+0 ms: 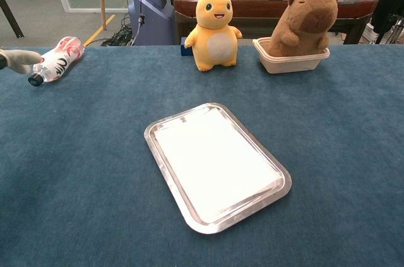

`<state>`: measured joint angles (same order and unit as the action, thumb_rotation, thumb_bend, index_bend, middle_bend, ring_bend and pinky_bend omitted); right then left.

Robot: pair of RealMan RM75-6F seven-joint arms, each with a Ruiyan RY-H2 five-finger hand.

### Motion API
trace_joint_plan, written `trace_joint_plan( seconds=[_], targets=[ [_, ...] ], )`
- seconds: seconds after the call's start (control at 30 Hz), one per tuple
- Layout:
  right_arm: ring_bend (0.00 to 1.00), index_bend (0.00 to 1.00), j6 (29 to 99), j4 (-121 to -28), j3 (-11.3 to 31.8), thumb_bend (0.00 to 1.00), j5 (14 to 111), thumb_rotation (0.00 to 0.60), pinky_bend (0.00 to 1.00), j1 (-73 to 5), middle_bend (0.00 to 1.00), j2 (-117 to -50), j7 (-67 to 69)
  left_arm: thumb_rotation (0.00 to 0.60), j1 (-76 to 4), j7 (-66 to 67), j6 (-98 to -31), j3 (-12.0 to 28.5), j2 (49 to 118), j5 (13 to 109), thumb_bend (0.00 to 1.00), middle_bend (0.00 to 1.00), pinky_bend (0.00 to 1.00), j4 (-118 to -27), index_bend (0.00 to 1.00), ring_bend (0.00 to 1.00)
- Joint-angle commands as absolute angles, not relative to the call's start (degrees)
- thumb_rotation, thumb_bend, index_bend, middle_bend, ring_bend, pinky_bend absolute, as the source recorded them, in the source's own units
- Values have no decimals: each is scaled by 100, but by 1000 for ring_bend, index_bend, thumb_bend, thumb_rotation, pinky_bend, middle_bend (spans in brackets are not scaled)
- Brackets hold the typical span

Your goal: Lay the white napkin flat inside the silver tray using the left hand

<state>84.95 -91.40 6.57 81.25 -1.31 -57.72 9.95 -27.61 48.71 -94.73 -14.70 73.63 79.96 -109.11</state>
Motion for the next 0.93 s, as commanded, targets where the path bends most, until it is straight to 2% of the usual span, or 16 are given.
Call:
trace_joint_plan(
  seconds=[0.03, 0.17, 0.33, 0.47, 0.6, 0.93],
  targets=[
    [499, 474, 8462, -9140, 640, 12, 8130, 600, 698, -149, 580, -5798, 944, 600, -2424, 4772, -9667, -1549, 7276, 8272, 427, 199, 230, -10792, 96, 107],
    [499, 474, 8499, -9098, 651, 12, 8195, 600, 698, -181, 580, -5861, 931, 600, -2102, 4317, -9810, -1604, 7244, 8633, 427, 216, 227, -10535, 129, 106],
    [499, 478, 8553, -9018, 655, 12, 8257, 600, 698, -199, 580, -5943, 926, 600, -1619, 3817, -10123, -1622, 7216, 8974, 427, 295, 227, -10221, 170, 111],
    [499, 478, 8526, -9006, 629, 13, 8271, 600, 698, -215, 580, -5981, 848, 600, -1252, 3372, -10368, -1571, 7179, 9134, 427, 340, 227, -10050, 199, 175],
    [499, 478, 8504, -9002, 609, 12, 8285, 600, 698, -228, 580, -5997, 815, 600, -1029, 2964, -10485, -1467, 7152, 9276, 427, 369, 227, -9824, 165, 220],
    [499, 478, 8370, -8959, 574, 12, 8285, 600, 698, -299, 580, -6055, 771, 600, -866, 2666, -10028, -1156, 7211, 9279, 426, 388, 227, -9536, 156, 229]
  ],
)
